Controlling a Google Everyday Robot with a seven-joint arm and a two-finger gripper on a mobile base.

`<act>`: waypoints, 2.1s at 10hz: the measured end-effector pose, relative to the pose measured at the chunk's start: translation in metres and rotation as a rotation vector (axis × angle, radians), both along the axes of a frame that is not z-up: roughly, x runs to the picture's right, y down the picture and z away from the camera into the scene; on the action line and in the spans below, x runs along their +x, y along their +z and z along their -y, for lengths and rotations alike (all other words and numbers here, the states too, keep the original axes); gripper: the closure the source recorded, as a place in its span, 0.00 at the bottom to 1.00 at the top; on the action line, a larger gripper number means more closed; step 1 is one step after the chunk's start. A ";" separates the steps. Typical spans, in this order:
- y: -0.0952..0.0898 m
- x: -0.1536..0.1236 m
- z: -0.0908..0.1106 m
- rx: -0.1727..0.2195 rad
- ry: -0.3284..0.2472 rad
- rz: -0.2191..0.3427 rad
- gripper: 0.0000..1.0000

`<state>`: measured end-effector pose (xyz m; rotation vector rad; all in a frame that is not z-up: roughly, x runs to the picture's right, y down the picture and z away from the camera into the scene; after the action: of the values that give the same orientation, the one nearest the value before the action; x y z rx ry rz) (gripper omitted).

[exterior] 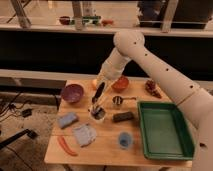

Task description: Place brush in paper cup

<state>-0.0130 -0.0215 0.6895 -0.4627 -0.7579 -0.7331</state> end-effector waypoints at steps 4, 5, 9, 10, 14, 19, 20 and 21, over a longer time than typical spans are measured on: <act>0.002 0.005 0.003 -0.029 0.022 0.020 0.85; 0.002 0.005 0.003 -0.031 0.024 0.022 0.85; 0.002 0.008 0.002 -0.035 0.025 0.028 0.85; 0.002 0.008 0.002 -0.036 0.025 0.029 0.85; 0.002 0.008 0.001 -0.034 0.025 0.037 0.85; 0.003 0.009 0.003 -0.033 0.030 0.041 0.85; 0.003 0.010 0.003 -0.033 0.031 0.041 0.85; 0.003 0.010 0.004 -0.033 0.032 0.042 0.85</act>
<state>-0.0031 -0.0251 0.6923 -0.4653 -0.8160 -0.7026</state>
